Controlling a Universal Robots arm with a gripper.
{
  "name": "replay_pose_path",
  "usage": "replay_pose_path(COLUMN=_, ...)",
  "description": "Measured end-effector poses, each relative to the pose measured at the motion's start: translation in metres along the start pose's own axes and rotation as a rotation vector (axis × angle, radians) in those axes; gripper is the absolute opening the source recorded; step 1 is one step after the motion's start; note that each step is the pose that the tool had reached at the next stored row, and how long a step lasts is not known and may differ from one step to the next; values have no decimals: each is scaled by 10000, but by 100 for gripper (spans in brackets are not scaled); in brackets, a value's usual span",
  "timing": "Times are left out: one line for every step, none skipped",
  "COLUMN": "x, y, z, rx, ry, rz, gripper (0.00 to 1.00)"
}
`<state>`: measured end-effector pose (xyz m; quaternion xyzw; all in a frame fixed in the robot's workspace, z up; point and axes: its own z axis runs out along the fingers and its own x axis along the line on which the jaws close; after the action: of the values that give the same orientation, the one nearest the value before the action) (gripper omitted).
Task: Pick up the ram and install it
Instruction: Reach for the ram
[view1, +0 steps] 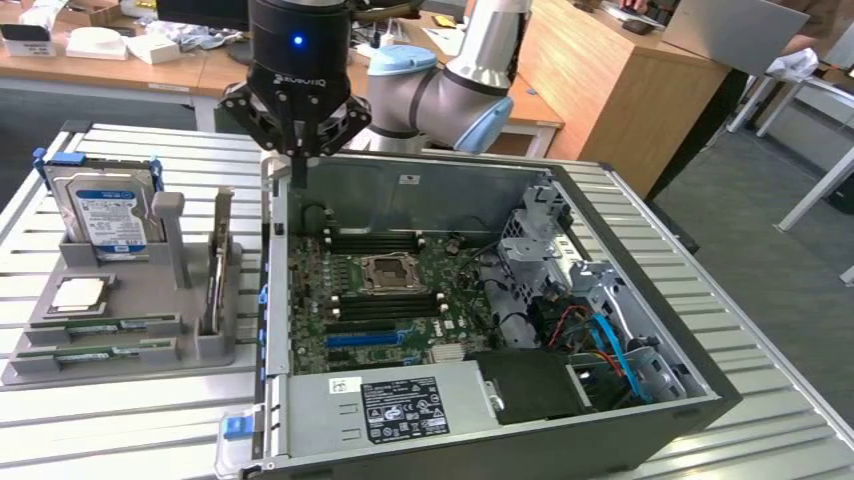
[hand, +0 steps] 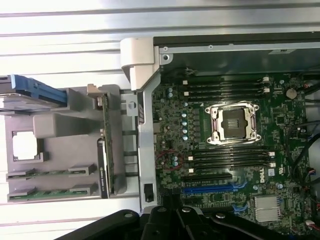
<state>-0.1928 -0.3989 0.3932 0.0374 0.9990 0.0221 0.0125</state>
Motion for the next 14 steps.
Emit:
replay_pose_path(x=18, y=-1, z=0, rx=0, ry=0, rz=0, gripper=10)
replay_pose_path(x=37, y=-3, z=-1, rx=0, ry=0, rz=0, gripper=10)
replay_pose_path(x=55, y=-4, z=-1, rx=0, ry=0, rz=1, gripper=10)
replay_pose_path(x=72, y=-5, z=-2, rx=0, ry=0, rz=1, gripper=10)
replay_pose_path(x=89, y=-7, z=-2, rx=0, ry=0, rz=0, gripper=10)
replay_pose_path(x=106, y=-8, z=-3, rx=0, ry=0, rz=-1, gripper=10)
replay_pose_path(x=123, y=-9, z=-3, rx=0, ry=0, rz=0, gripper=10)
replay_pose_path(x=141, y=-11, z=-3, rx=0, ry=0, rz=0, gripper=10)
replay_pose_path(x=159, y=-12, z=-4, rx=0, ry=0, rz=-1, gripper=10)
replay_pose_path(x=177, y=-13, z=-4, rx=0, ry=0, rz=0, gripper=10)
replay_pose_path(x=195, y=-15, z=-5, rx=0, ry=0, rz=0, gripper=10)
replay_pose_path(x=213, y=-16, z=-5, rx=0, ry=0, rz=1, gripper=10)
replay_pose_path(x=231, y=-17, z=-5, rx=-1, ry=-1, rz=0, gripper=10)
replay_pose_path(x=250, y=-19, z=-6, rx=0, ry=-1, rz=0, gripper=10)
